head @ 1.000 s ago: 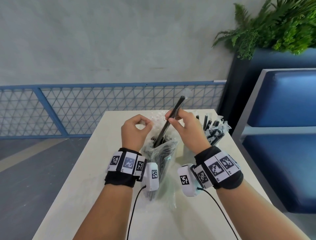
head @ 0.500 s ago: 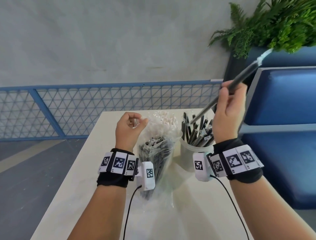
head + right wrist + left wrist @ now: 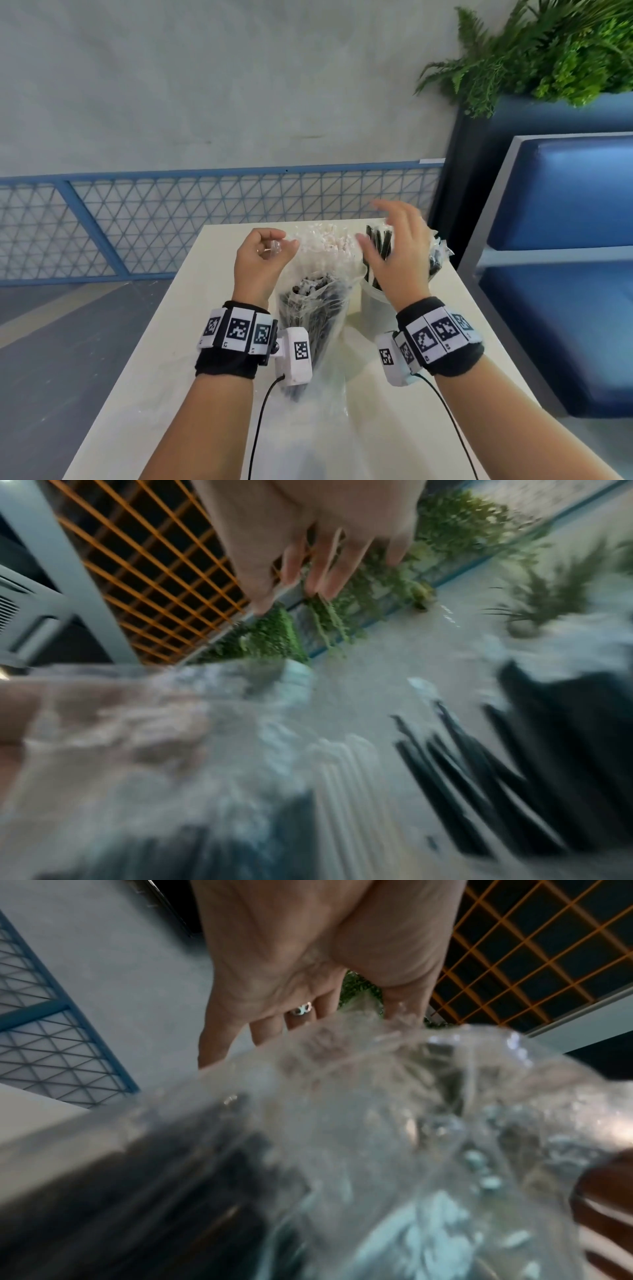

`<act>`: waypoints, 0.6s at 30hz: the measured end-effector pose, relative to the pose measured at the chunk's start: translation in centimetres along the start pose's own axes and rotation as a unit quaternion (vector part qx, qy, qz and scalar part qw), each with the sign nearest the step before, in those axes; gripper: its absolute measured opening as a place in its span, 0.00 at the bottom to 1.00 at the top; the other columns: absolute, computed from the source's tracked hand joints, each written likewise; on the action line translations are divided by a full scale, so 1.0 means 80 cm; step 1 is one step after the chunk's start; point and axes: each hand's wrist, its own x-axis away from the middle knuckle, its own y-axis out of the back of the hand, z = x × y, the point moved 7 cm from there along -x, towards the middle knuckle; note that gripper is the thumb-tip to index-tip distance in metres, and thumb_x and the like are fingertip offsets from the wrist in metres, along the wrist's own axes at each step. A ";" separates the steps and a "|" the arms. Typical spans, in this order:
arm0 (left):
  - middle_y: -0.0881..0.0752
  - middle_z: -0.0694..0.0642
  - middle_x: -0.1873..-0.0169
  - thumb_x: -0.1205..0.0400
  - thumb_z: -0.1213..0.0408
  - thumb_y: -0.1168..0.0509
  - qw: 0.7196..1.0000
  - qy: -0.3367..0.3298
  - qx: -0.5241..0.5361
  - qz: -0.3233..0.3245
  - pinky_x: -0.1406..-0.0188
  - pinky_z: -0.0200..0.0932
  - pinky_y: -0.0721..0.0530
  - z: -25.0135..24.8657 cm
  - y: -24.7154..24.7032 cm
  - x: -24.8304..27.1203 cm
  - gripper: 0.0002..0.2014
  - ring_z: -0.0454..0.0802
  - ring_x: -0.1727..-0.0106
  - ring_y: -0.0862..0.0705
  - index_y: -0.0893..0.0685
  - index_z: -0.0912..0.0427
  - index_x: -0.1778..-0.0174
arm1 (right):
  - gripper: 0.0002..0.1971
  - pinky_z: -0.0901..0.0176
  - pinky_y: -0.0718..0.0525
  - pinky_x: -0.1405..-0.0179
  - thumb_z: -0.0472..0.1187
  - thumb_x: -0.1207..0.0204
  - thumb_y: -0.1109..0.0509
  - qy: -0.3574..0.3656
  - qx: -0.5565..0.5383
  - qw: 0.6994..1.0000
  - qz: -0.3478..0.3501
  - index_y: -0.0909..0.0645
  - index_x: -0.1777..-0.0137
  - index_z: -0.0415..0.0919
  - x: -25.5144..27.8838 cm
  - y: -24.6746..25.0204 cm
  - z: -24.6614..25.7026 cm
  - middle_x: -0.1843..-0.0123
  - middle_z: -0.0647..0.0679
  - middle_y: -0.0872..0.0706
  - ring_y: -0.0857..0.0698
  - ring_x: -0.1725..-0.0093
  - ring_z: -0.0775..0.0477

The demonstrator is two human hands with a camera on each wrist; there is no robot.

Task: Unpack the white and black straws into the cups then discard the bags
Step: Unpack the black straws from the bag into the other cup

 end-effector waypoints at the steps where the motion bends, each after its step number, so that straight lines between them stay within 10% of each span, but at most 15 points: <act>1: 0.18 0.46 0.64 0.28 0.68 0.26 1.000 0.000 0.002 0.007 0.54 0.34 0.23 -0.001 -0.002 0.001 0.10 0.43 0.62 0.22 0.19 0.52 0.59 | 0.20 0.44 0.35 0.30 0.56 0.28 0.33 0.036 -0.006 0.998 0.049 0.20 0.40 0.47 -0.004 -0.011 0.018 0.39 0.48 0.20 0.21 0.40 0.47; 9: 0.15 0.52 0.62 0.30 0.70 0.24 0.997 -0.022 -0.006 0.069 0.50 0.36 0.23 -0.010 -0.003 0.003 0.13 0.46 0.56 0.20 0.20 0.53 0.56 | 0.05 0.38 0.52 0.24 0.52 0.32 0.24 -0.016 -0.056 0.978 0.200 0.15 0.60 0.54 -0.028 -0.057 0.029 0.36 0.58 0.23 0.24 0.36 0.56; 14: 0.15 0.50 0.61 0.32 0.69 0.23 0.996 -0.022 -0.020 0.084 0.46 0.42 0.20 -0.013 0.001 0.004 0.15 0.45 0.56 0.18 0.20 0.53 0.54 | 0.17 0.34 0.54 0.23 0.57 0.31 0.27 -0.017 -0.036 0.947 0.320 0.20 0.42 0.60 -0.033 -0.067 0.029 0.28 0.58 0.28 0.31 0.27 0.59; 18: 0.15 0.49 0.59 0.33 0.68 0.22 0.996 -0.023 -0.030 0.086 0.50 0.37 0.21 -0.016 0.003 0.003 0.17 0.40 0.57 0.17 0.20 0.52 0.54 | 0.07 0.31 0.43 0.25 0.57 0.32 0.26 -0.043 -0.098 0.930 0.351 0.21 0.68 0.64 -0.037 -0.070 0.024 0.38 0.65 0.21 0.25 0.33 0.61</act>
